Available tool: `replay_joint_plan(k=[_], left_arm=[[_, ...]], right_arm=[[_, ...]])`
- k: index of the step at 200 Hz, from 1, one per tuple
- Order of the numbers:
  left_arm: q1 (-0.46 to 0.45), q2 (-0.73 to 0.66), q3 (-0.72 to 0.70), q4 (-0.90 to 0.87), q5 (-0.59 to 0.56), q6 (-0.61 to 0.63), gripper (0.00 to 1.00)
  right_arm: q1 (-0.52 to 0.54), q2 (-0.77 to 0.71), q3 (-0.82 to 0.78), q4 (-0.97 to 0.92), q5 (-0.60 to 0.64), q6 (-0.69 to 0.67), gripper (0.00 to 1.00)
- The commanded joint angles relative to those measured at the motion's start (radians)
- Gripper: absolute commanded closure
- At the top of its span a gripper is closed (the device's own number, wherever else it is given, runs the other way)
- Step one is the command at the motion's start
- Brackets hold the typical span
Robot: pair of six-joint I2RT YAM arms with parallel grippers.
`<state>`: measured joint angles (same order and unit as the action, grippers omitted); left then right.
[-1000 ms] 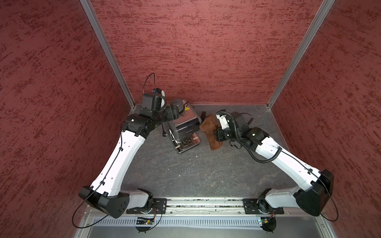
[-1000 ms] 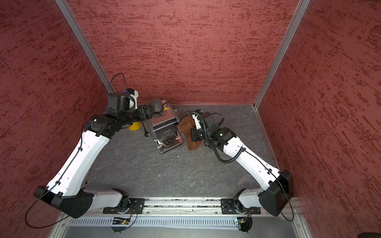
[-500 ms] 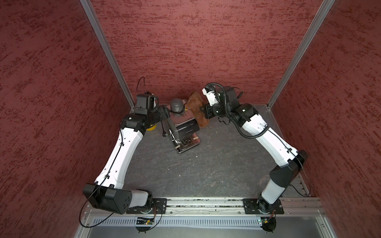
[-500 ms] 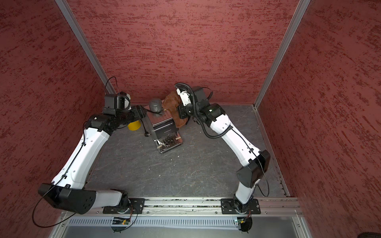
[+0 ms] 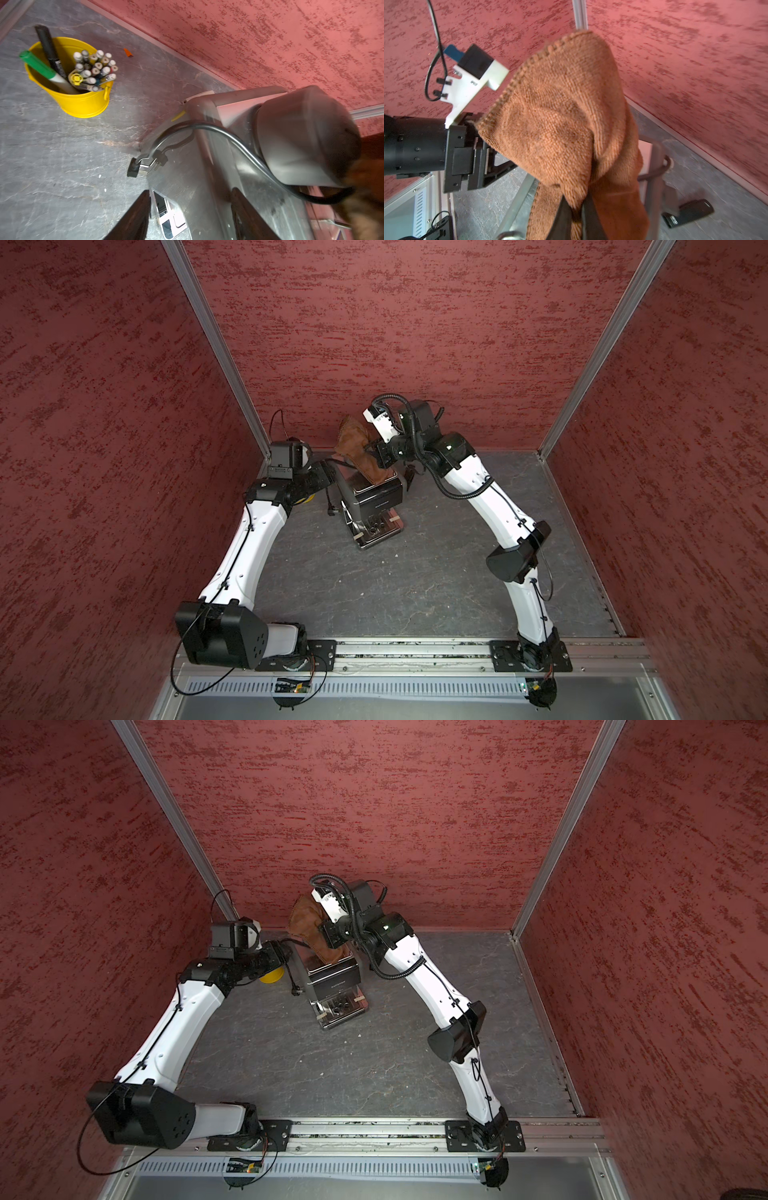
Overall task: Wipe the surface of a coffee machine
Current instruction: Wipe the dirt from the surface of the coffee machine.
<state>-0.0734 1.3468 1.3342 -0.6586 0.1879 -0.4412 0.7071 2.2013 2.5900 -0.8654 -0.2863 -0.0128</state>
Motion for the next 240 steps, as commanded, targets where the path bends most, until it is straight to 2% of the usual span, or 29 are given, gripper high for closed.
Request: replay_joint_plan(k=[1,16,59,78,114,140,185,240], left_arm=[[0.006,-0.001,-0.036,0.032,0.047,-0.001,0.39],[0.011,-0.003,-0.050,0.047,0.060,-0.002,0.39],[0.028,0.001,-0.059,0.055,0.077,0.003,0.39],[0.038,-0.001,-0.067,0.064,0.086,-0.001,0.39],[0.050,-0.001,-0.091,0.080,0.099,-0.011,0.39],[0.056,-0.019,-0.084,0.080,0.105,0.006,0.38],[0.060,0.000,-0.011,0.024,0.103,0.065,0.36],[0.066,0.046,-0.035,0.103,0.157,-0.028,0.35]], right_arm=[[0.014,0.028,0.024,0.022,-0.006,-0.042,0.95],[0.016,0.051,0.024,0.036,0.042,-0.035,0.95],[0.019,0.078,0.019,0.076,0.280,0.036,0.94],[0.017,0.079,0.019,0.091,0.336,0.046,0.94],[0.017,0.052,0.011,0.122,0.280,0.093,0.94],[0.014,-0.002,-0.059,0.156,0.283,0.116,0.94],[-0.032,-0.025,-0.119,0.140,0.267,0.173,0.95],[-0.060,-0.010,-0.147,0.050,0.171,0.186,0.95]])
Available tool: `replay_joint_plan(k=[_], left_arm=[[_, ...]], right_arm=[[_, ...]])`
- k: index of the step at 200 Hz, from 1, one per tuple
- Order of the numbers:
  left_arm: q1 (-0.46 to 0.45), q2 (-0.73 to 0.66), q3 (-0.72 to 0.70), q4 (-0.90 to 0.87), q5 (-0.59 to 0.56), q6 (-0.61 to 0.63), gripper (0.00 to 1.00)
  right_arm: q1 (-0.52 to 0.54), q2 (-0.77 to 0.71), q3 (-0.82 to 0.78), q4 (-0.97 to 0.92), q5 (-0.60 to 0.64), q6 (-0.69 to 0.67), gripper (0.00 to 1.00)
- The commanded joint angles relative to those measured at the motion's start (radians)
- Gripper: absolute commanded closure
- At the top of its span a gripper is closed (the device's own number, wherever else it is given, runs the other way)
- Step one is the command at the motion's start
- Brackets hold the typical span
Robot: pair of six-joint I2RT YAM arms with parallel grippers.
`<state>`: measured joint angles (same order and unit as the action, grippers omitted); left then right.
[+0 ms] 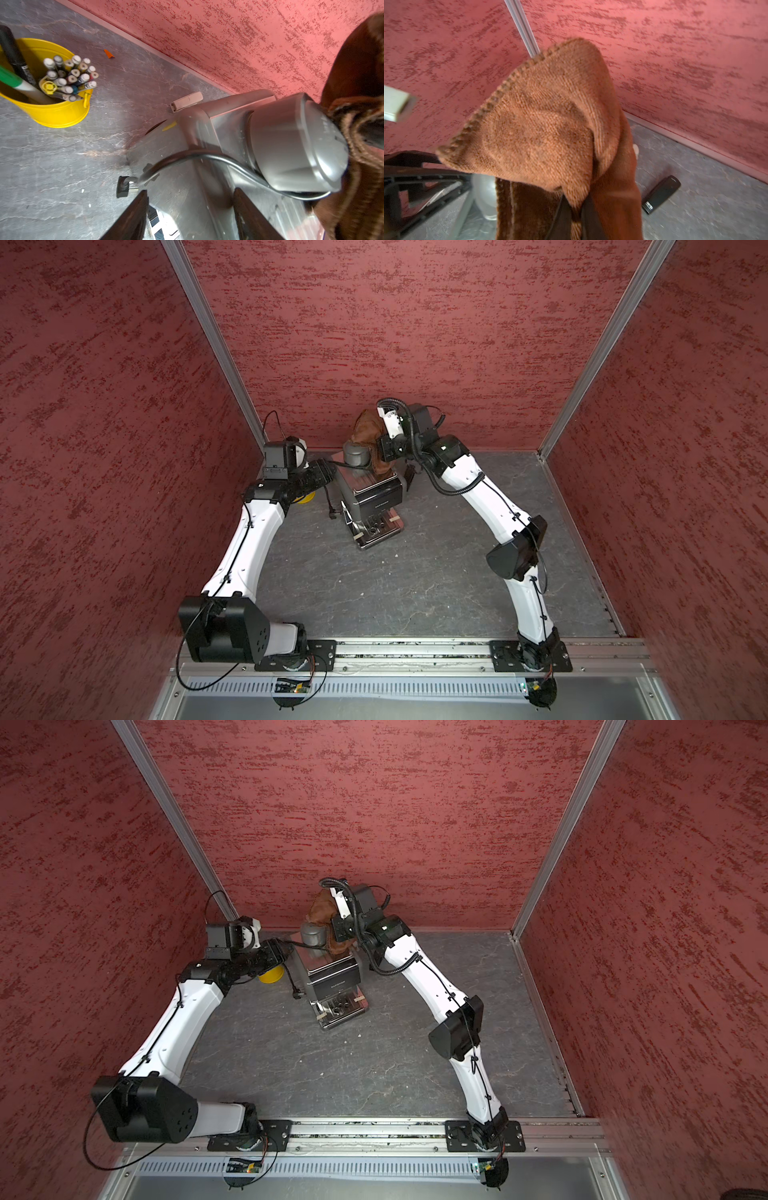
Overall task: Wipe the surface of a coffee machine
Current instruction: Wipe the dirt from the surface of the coffee machine.
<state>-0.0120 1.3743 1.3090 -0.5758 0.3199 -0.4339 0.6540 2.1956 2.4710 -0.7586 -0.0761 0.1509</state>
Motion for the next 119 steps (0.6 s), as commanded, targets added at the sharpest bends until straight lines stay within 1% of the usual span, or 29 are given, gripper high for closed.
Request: replay_joint_plan(k=[1,13,27,67,82,99,119], left_arm=[[0.004,0.019,-0.010,0.020,0.025,-0.036,0.35],[0.004,0.022,-0.008,0.029,0.033,-0.043,0.35],[0.004,0.028,-0.004,0.030,0.034,-0.046,0.35],[0.004,0.024,-0.026,0.048,0.037,-0.071,0.35],[0.003,0.025,-0.047,0.076,0.052,-0.091,0.35],[-0.001,0.031,-0.059,0.106,0.076,-0.104,0.35],[-0.022,0.046,-0.055,0.126,0.082,-0.089,0.34]], right_arm=[[-0.007,-0.005,-0.031,-0.056,-0.041,0.022,0.95],[-0.011,-0.026,-0.074,-0.038,-0.064,0.028,0.95],[-0.021,-0.066,-0.165,0.015,-0.103,0.052,0.95],[-0.054,-0.207,-0.473,0.209,-0.193,0.140,0.95],[-0.067,-0.253,-0.573,0.284,-0.252,0.172,0.95],[-0.079,-0.291,-0.661,0.360,-0.319,0.208,0.95],[-0.086,-0.326,-0.740,0.434,-0.383,0.244,0.95]])
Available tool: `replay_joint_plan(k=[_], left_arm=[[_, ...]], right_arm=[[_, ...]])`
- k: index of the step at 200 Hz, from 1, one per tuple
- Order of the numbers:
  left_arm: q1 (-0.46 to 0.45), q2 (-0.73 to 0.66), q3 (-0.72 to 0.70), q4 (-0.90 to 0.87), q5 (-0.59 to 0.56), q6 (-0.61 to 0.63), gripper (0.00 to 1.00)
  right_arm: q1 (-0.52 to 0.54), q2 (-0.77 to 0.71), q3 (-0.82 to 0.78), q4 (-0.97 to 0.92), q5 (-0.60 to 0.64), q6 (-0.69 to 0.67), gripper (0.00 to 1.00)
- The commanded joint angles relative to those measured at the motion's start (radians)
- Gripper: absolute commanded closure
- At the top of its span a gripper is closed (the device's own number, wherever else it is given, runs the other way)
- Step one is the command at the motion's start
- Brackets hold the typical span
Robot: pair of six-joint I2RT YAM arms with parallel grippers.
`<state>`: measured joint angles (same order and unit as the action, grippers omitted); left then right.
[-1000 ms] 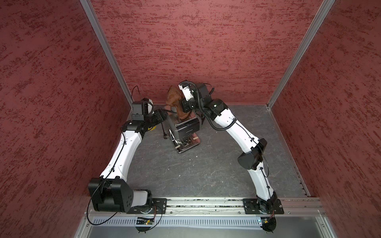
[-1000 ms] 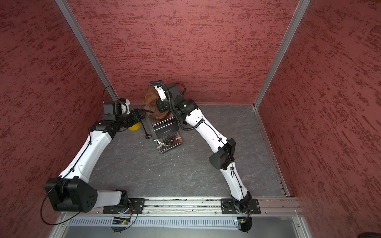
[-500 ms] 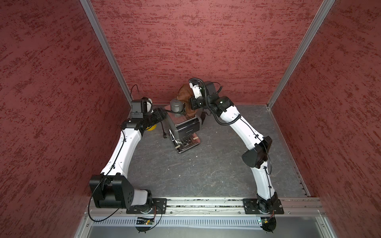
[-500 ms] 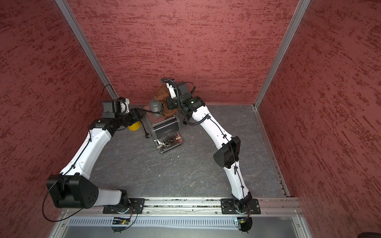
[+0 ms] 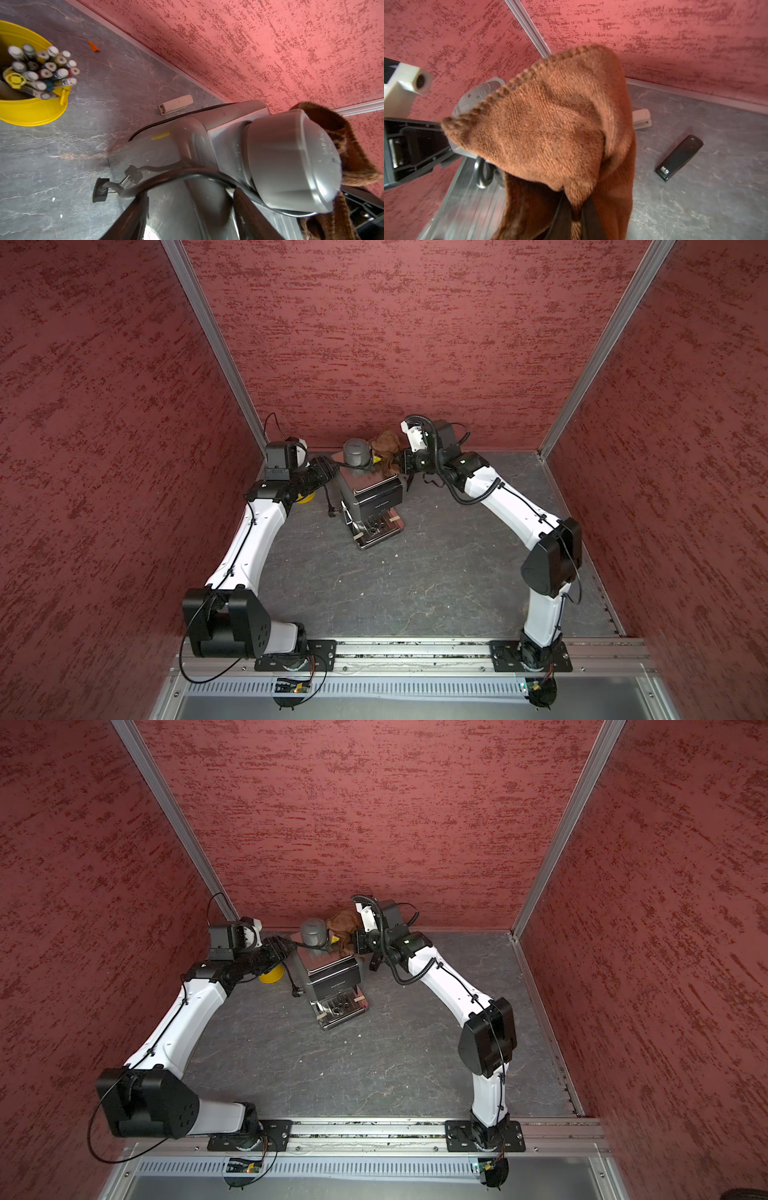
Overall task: Wipe the surface of a coffee machine
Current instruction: Wipe the dirt from the surface of the coffee machine.
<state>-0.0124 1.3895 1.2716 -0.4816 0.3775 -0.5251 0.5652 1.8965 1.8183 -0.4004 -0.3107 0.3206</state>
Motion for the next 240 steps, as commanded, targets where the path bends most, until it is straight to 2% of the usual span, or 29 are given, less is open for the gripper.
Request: replay_joint_plan(k=[1,51,85,180,221,240], left_arm=[[-0.023,0.033,-0.017,0.031,0.024,0.002,0.34],[-0.038,0.030,-0.056,0.086,0.052,-0.036,0.34],[-0.042,0.037,-0.054,0.103,0.083,-0.042,0.34],[-0.044,0.085,-0.019,0.135,0.174,-0.029,0.34],[-0.019,0.051,0.008,0.034,0.119,0.038,0.34],[0.001,0.019,0.005,0.036,0.127,0.060,0.33]], right_arm=[[0.002,-0.027,-0.092,0.080,-0.152,0.075,0.95],[0.001,-0.095,-0.251,0.249,-0.262,0.169,0.95],[0.010,-0.121,-0.298,0.296,-0.305,0.202,0.96],[0.077,-0.185,-0.366,0.336,-0.272,0.254,0.96],[0.077,-0.201,-0.333,0.251,-0.168,0.231,0.97],[0.078,-0.201,-0.333,0.265,-0.183,0.250,0.97]])
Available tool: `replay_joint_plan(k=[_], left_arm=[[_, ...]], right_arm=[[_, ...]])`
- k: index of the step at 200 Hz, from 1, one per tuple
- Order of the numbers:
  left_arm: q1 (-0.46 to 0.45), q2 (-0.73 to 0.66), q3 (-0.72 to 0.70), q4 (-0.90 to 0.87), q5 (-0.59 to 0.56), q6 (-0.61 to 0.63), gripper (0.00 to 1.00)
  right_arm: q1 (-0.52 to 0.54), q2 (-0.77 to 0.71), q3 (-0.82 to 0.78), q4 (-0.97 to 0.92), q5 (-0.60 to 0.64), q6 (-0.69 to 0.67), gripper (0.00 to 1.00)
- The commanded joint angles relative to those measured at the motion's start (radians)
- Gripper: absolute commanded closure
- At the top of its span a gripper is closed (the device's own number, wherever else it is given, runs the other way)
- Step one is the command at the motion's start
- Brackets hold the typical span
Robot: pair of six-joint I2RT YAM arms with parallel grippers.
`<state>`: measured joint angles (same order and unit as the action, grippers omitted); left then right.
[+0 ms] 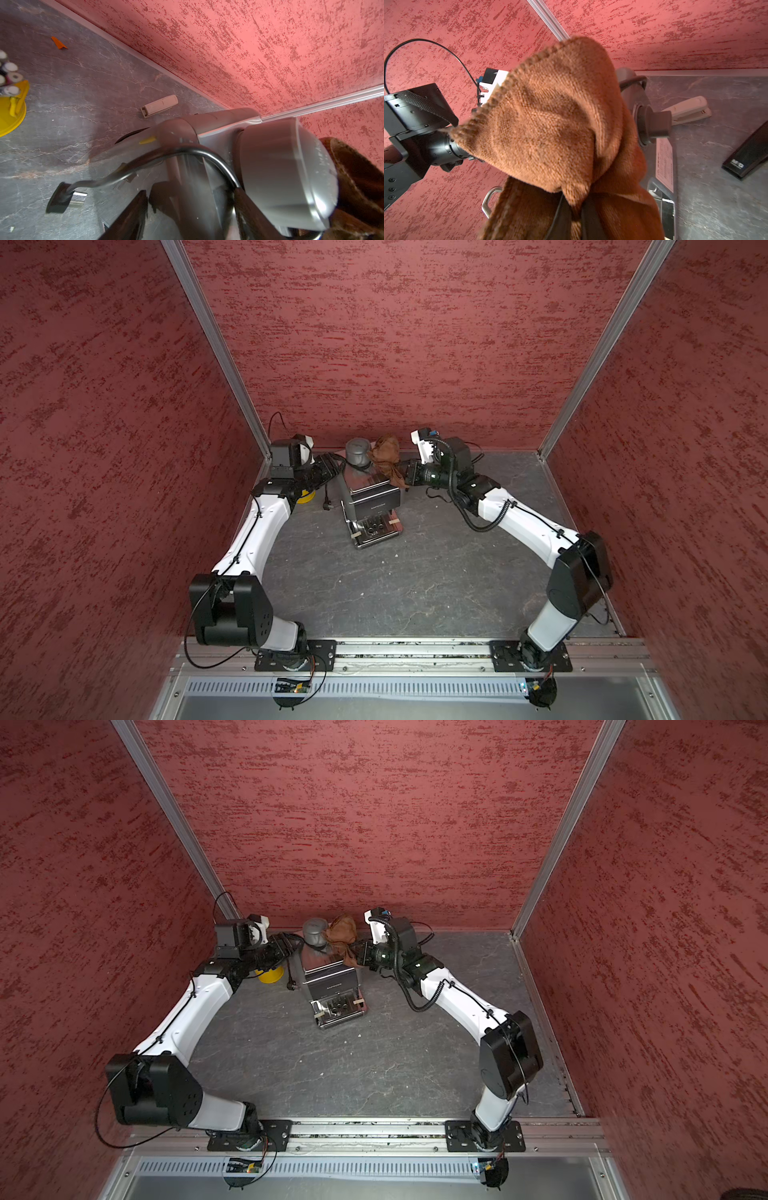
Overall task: Wipe the surface of a coffee machine
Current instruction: Wipe the dirt from the surface of the coffee machine.
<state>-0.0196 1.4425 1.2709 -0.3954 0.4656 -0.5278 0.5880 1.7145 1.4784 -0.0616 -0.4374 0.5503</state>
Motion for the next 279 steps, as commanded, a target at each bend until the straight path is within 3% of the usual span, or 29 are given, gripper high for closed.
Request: replay_joint_plan(k=[1,21,65,143,219,279], left_arm=[[0.008,-0.033,0.006,-0.050,0.040,0.063,0.32],[0.012,-0.009,0.016,-0.048,0.075,0.060,0.32],[0.007,0.023,-0.031,0.059,0.143,-0.023,0.33],[0.050,0.029,-0.020,0.034,0.152,0.021,0.32],[0.063,0.055,-0.049,0.069,0.177,-0.012,0.32],[0.058,0.052,-0.081,0.081,0.179,-0.028,0.32]], right_arm=[[0.055,-0.019,0.006,-0.067,-0.061,0.027,0.97],[0.061,-0.026,-0.048,0.016,-0.101,0.087,0.98],[0.088,-0.040,-0.072,0.018,-0.100,0.088,0.98],[0.134,-0.097,-0.121,0.028,-0.074,0.131,0.98],[0.038,-0.037,-0.141,0.139,0.037,0.107,0.99],[0.007,-0.004,-0.200,0.361,0.083,0.168,0.99]])
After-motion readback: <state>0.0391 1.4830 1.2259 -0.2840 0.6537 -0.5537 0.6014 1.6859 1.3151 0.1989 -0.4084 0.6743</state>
